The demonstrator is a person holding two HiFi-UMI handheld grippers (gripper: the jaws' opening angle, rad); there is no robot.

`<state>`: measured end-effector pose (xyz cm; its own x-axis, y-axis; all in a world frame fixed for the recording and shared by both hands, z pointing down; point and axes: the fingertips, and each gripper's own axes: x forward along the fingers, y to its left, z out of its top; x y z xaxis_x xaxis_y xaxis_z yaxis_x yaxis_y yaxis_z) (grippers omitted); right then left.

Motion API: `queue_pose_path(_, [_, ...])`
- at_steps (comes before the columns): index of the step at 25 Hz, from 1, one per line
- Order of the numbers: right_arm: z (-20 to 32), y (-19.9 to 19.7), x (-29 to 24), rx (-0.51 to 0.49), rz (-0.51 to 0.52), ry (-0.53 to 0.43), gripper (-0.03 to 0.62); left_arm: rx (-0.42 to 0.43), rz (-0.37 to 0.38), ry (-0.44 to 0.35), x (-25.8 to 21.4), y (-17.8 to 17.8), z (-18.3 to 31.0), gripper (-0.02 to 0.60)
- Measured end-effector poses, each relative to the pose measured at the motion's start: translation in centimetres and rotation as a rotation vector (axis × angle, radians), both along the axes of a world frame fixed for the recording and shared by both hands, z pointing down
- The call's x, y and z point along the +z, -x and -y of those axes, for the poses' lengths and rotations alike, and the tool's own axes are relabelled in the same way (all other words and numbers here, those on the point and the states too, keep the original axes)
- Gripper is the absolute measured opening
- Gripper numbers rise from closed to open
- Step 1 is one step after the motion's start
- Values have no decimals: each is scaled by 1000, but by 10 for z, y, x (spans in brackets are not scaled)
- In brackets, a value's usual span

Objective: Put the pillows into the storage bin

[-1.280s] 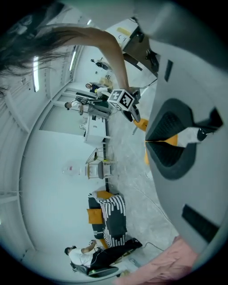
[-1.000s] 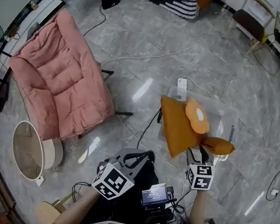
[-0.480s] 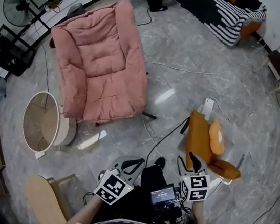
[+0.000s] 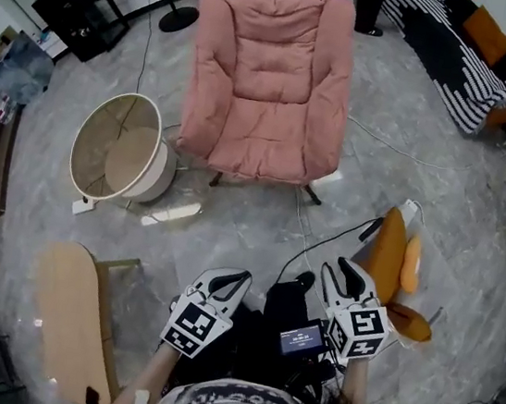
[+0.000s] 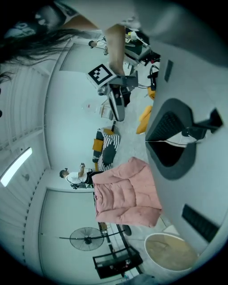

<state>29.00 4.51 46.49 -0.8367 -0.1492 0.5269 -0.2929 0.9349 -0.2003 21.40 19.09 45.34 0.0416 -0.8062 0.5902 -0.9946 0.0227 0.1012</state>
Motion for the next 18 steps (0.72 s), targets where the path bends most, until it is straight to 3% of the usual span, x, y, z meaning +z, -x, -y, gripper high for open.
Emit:
queue_pose_path(4, [-54,12,-22,-52,42,-16,99,-82,-39,-14,4,2,-64,12])
queue_pose_path(7, [-81,17,-33,-38,59,-31,2,-115,-46,-34,3,3,-98,12])
queue_pose_path(18, [-137,20,-80,-97,158,-70,-2,-148,41,-150,-35,13,-145,12])
